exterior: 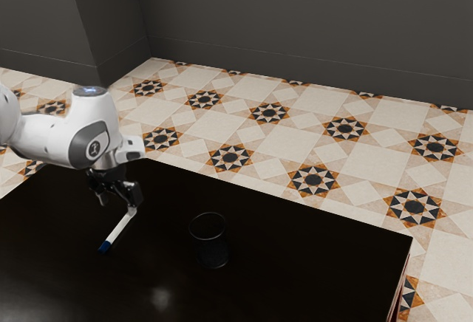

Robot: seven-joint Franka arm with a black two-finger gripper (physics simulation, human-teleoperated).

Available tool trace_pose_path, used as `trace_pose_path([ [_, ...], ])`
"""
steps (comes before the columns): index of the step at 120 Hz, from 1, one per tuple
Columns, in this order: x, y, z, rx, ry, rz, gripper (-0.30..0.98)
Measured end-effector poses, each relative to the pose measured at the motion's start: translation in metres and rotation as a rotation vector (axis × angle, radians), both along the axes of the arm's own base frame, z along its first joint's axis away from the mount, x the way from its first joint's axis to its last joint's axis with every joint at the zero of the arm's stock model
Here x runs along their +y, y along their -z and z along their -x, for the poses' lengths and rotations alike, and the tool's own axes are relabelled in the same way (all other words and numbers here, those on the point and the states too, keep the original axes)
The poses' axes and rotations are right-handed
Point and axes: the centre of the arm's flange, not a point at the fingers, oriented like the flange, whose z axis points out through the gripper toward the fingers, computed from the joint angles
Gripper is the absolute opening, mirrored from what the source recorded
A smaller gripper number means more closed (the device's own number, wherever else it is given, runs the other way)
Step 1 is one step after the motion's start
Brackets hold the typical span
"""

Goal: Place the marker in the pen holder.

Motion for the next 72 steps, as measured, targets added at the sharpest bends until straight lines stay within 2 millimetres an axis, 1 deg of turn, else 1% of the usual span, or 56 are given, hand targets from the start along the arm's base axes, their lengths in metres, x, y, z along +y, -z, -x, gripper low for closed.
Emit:
trace_pose_path([
  [8,0.001,0.002,-0.002,-0.011,0.005,-0.002,0.69],
  [24,0.011,0.022,-0.001,0.005,-0.016,0.003,0.69],
  [36,0.013,0.029,-0.003,0.009,-0.015,0.005,0.67],
  [45,0.013,0.030,-0.003,0.007,-0.011,0.006,0.60],
  [58,0.013,0.037,-0.004,0.012,-0.004,0.004,0.49],
  [72,0.012,0.038,-0.005,0.006,0.004,0.003,0.40],
])
